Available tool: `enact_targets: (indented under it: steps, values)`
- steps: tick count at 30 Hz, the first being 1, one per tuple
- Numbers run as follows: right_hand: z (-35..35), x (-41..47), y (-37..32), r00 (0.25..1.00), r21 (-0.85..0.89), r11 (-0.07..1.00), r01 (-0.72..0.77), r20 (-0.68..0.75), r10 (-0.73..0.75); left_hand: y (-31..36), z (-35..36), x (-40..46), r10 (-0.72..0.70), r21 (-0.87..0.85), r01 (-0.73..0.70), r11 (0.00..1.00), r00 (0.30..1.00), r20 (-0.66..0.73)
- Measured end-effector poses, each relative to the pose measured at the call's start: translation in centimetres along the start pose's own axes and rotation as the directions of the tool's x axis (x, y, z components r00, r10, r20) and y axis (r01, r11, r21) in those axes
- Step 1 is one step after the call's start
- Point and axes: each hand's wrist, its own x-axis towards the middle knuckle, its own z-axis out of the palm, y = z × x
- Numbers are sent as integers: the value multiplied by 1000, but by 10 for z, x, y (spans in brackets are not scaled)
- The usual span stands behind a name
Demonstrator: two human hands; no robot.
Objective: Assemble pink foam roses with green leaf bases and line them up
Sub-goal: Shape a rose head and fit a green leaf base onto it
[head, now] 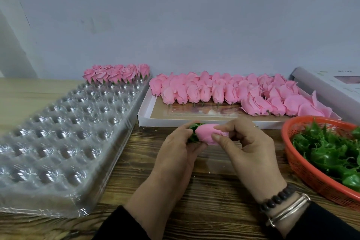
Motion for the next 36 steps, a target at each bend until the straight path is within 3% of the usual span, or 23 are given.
enact_targets:
  steps: [7,14,21,25,28,33,36]
  values:
    - [0,1,1,1000,-13,1000,-5,-20,5,-1,-1,0,23,59,-25,998,999,35]
    - [0,1,0,1000,-7,1000,2,-10,-2,-3,0,-2,103,253,-125,959,990,97]
    - [1,0,0,997,-74,994,75,-9,-76,-3,2,-4,68,153,-87,984,989,129]
    - [0,1,1,999,-51,998,40,-34,-42,-2,4,-3,12,30,-15,999,995,95]
    - [0,1,0,999,-48,998,28,-40,-30,-2,3,-3,2,31,-4,1000,996,87]
    - [2,1,-1,989,181,973,-145,-8,149,-2,1,-1,-1,24,0,1000,999,46]
    - [2,1,-1,986,203,966,-162,-5,166,-4,0,-2,24,101,-30,994,998,60]
